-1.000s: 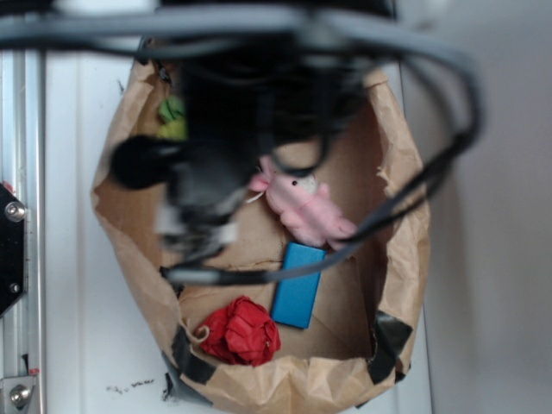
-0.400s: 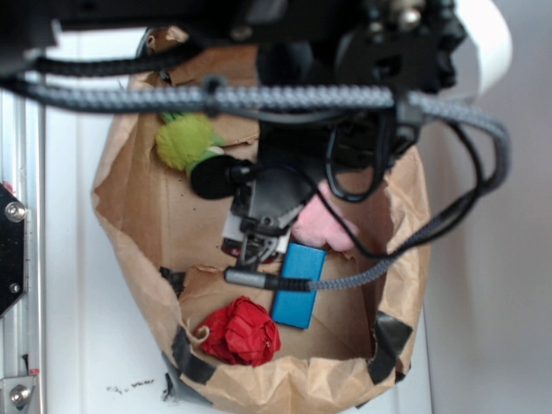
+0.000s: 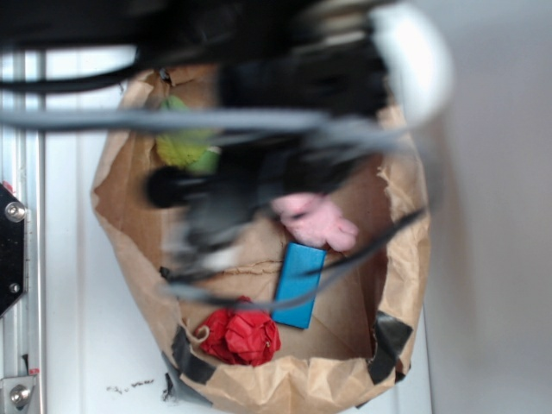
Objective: Grab the pink bunny.
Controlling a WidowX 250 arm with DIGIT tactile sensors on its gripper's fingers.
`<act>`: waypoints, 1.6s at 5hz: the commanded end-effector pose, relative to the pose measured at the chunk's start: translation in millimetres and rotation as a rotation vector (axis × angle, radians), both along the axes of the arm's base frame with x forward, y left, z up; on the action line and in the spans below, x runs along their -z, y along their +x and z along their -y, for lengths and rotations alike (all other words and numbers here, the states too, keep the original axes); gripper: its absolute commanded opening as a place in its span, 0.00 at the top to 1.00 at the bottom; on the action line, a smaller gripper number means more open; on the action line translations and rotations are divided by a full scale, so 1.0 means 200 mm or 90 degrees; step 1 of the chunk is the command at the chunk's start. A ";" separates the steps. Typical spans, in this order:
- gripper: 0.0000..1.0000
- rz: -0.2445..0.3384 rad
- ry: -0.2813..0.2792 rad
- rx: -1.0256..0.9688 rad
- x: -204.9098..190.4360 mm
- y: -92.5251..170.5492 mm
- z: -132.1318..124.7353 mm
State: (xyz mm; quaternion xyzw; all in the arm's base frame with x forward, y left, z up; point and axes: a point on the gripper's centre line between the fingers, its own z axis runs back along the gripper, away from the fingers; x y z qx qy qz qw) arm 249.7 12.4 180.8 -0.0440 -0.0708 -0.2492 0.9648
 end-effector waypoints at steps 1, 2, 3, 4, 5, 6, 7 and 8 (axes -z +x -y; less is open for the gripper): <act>0.00 0.118 0.081 0.079 0.12 0.02 0.05; 0.00 0.081 0.097 0.064 0.17 0.11 0.02; 0.00 0.071 0.093 0.054 0.18 0.19 -0.05; 0.00 0.083 0.088 0.067 0.14 0.23 -0.15; 0.00 0.080 0.097 0.080 0.16 0.24 -0.15; 0.00 0.090 0.091 0.076 0.20 0.30 -0.09; 0.00 0.094 0.065 0.078 0.29 0.37 -0.03; 0.00 0.099 0.052 0.049 0.35 0.42 -0.01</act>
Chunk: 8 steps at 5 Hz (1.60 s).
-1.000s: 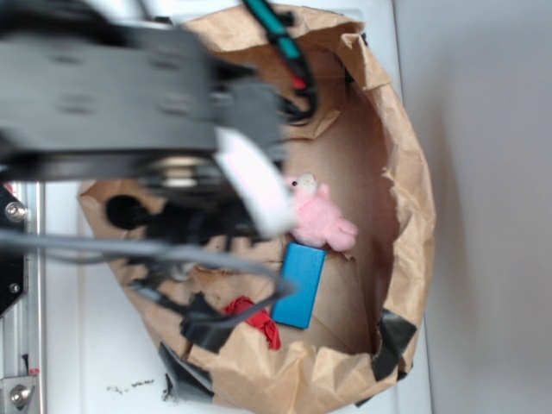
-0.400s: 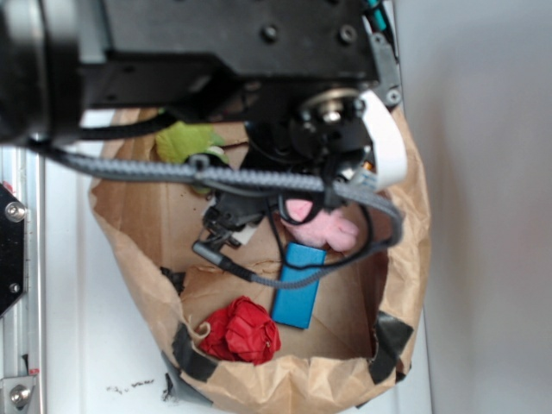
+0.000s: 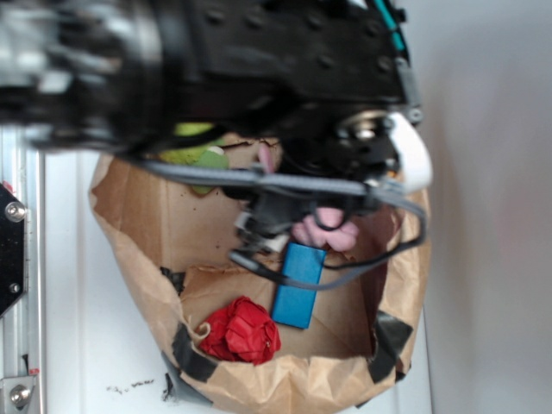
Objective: Grab the pink bunny.
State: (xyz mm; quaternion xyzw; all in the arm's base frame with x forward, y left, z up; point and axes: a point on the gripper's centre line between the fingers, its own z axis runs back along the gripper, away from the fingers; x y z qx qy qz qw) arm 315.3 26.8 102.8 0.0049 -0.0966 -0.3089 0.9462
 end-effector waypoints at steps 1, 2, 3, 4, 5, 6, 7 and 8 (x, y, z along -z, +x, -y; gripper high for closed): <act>0.00 0.014 -0.026 -0.029 0.03 0.13 0.12; 0.00 0.037 -0.021 -0.071 0.09 0.15 0.17; 0.00 0.063 0.012 -0.074 0.12 0.18 0.23; 0.00 0.056 0.068 -0.057 0.20 0.16 0.28; 0.00 0.024 0.133 -0.042 0.27 0.16 0.30; 1.00 0.031 0.132 -0.054 0.26 0.18 0.27; 1.00 0.037 0.131 -0.060 0.25 0.20 0.26; 1.00 0.042 0.131 -0.067 0.24 0.20 0.24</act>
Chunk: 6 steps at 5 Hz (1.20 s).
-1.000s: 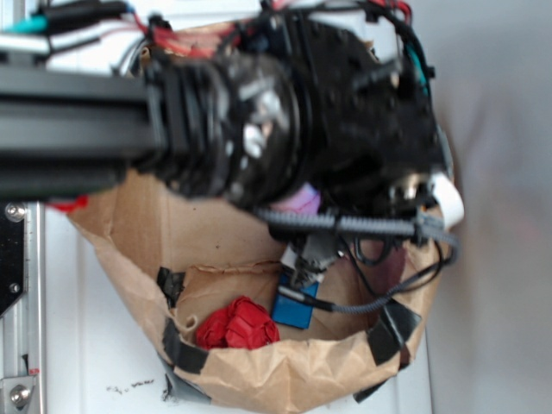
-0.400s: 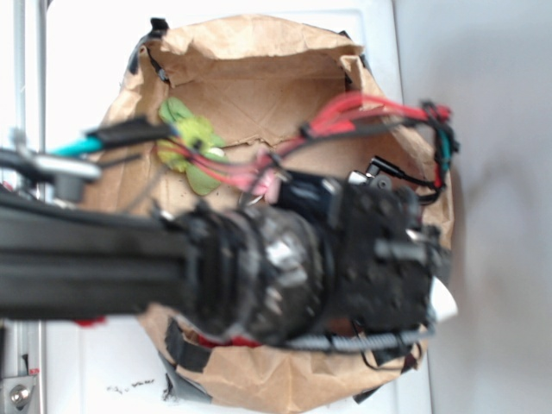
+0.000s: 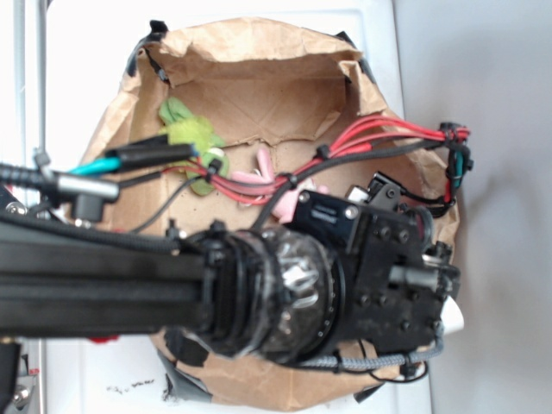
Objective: Grab the pink bunny.
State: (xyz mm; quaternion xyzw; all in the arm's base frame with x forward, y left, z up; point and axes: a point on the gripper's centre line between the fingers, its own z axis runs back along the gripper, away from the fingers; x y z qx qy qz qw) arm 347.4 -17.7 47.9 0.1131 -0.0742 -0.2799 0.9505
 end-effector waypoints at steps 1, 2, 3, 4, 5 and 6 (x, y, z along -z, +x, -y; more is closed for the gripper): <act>1.00 0.033 -0.005 -0.020 -0.04 0.05 0.00; 1.00 0.034 -0.009 -0.026 -0.04 0.05 0.00; 1.00 0.032 -0.020 -0.034 -0.05 0.04 -0.01; 1.00 0.048 -0.048 -0.041 -0.13 0.01 -0.04; 1.00 0.087 -0.099 -0.014 -0.32 -0.10 -0.05; 1.00 0.109 -0.136 -0.027 -0.53 -0.19 -0.07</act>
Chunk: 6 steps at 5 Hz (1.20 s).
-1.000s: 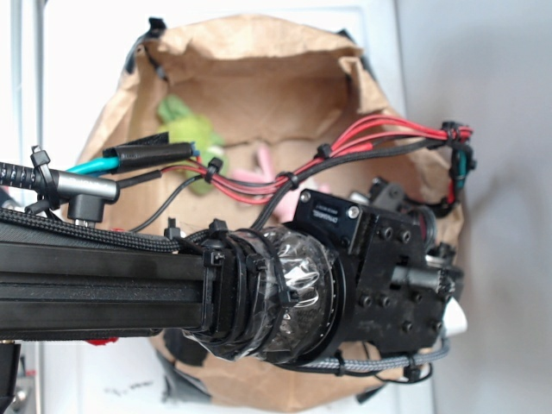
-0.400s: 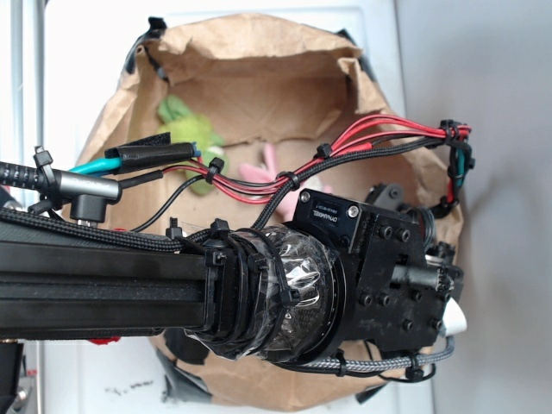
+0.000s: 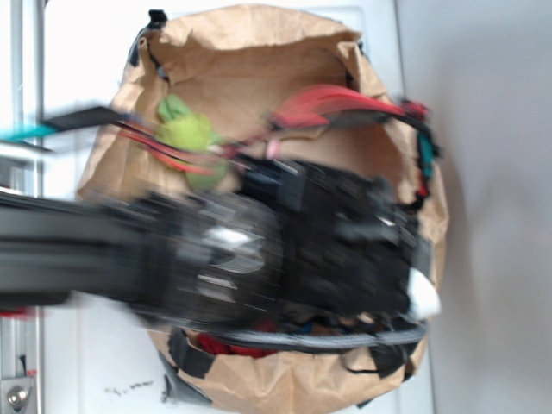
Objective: Grab the pink bunny.
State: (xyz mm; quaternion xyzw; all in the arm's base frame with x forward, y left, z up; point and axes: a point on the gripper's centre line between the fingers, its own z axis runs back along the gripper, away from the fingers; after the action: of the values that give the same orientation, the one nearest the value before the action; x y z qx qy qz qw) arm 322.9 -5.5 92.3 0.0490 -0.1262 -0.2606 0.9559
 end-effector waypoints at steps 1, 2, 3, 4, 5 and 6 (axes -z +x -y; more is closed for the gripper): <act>1.00 0.045 -0.088 -0.061 -0.51 -0.10 -0.06; 1.00 0.048 -0.119 -0.159 -0.63 -0.11 -0.15; 1.00 0.045 -0.166 -0.269 -0.69 -0.13 -0.28; 1.00 0.081 -0.199 -0.334 -0.75 -0.17 -0.40; 1.00 0.090 -0.226 -0.361 -0.77 -0.21 -0.45; 1.00 0.089 -0.255 -0.414 -0.78 -0.22 -0.48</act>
State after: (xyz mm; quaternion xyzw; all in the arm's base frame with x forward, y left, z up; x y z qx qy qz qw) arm 282.3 85.0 222.9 -0.1012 -0.1772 0.0787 0.9758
